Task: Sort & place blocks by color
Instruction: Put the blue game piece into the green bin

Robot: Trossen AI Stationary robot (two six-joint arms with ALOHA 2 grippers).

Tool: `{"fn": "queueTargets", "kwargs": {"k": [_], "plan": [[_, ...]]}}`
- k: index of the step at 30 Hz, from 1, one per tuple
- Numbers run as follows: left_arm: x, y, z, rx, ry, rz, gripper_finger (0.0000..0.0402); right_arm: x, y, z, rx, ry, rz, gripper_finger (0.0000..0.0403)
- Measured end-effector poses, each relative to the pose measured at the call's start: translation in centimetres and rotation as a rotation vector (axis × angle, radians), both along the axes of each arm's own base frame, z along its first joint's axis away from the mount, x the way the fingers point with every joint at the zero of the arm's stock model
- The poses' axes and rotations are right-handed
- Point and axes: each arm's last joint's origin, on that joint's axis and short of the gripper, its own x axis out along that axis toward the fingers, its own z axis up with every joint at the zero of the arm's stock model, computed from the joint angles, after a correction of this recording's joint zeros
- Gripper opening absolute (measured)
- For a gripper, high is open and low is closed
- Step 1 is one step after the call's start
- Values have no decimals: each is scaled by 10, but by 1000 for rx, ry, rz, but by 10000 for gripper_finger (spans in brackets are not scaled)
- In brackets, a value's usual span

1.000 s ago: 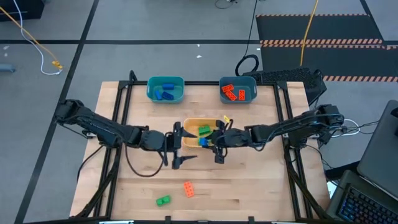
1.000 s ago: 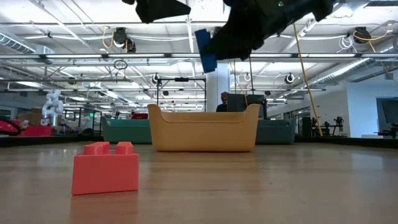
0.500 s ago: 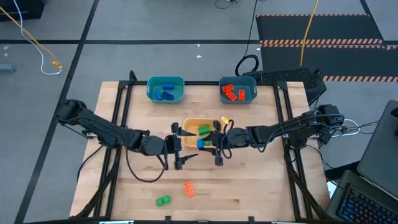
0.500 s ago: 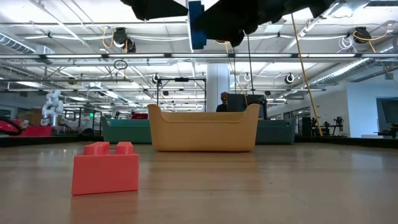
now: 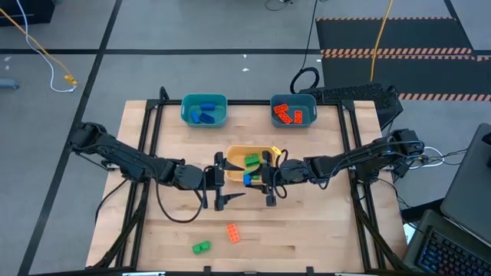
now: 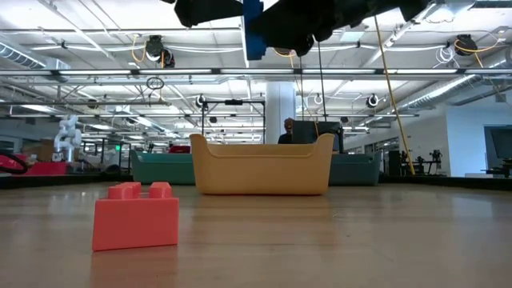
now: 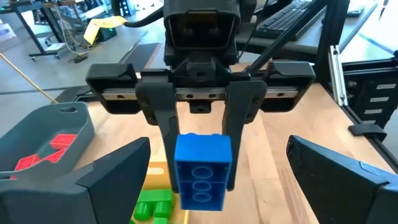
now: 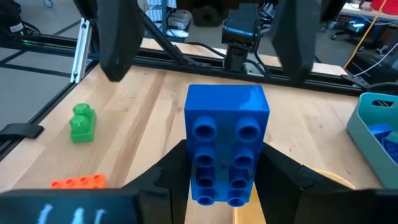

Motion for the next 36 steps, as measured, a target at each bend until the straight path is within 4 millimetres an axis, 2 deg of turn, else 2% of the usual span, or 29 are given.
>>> {"fn": "queueTargets", "kwargs": {"k": [11,21,30,36], "plan": [[0,0,0,-26,-2,6,378,1,2,5,-42,-57,44,131],[18,-6,-23,-58,10,16,378,1,3,4,-58,-52,79,131],[15,-8,-9,-81,-82,5,378,0,3,2,-89,-29,88,131],[15,-6,-10,-93,-76,58,378,0,3,2,-91,-31,88,131]]}}
